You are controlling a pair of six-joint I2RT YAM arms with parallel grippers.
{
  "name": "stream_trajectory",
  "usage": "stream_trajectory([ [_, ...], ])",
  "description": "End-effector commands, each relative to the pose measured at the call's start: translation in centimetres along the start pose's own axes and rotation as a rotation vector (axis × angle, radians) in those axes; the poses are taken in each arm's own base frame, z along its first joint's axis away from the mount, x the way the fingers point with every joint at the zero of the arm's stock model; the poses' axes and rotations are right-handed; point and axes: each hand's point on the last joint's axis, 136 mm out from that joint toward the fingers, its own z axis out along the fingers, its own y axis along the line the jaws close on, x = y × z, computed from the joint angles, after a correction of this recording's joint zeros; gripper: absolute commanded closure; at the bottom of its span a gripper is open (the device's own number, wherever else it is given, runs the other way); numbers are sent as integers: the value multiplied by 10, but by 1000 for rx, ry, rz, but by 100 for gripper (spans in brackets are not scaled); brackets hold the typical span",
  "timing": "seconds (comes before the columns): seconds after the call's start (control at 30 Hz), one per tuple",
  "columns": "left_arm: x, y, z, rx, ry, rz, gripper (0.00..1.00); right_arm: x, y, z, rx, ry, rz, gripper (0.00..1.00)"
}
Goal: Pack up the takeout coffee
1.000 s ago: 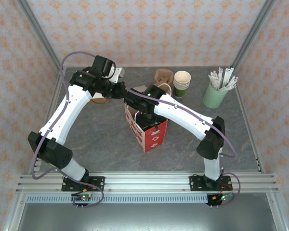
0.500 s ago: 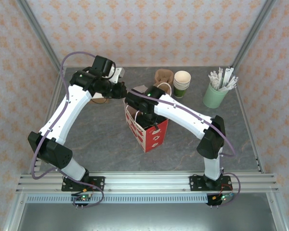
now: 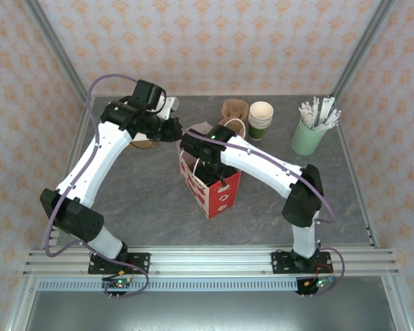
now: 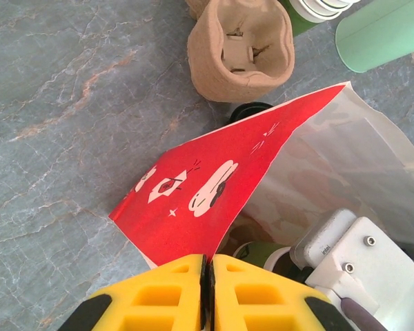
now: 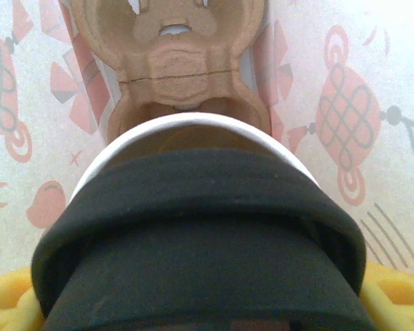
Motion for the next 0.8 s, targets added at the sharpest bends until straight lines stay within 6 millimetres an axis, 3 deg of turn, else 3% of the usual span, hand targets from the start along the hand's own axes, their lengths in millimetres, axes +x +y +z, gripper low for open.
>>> stream_trajectory([
  [0.0, 3, -5, -11, 3, -20, 17, 88, 1, -3, 5, 9, 12, -1, 30],
  [0.77, 5, -6, -10, 2, -13, 22, 88, 2, -2, 29, 18, 67, -9, 30],
])
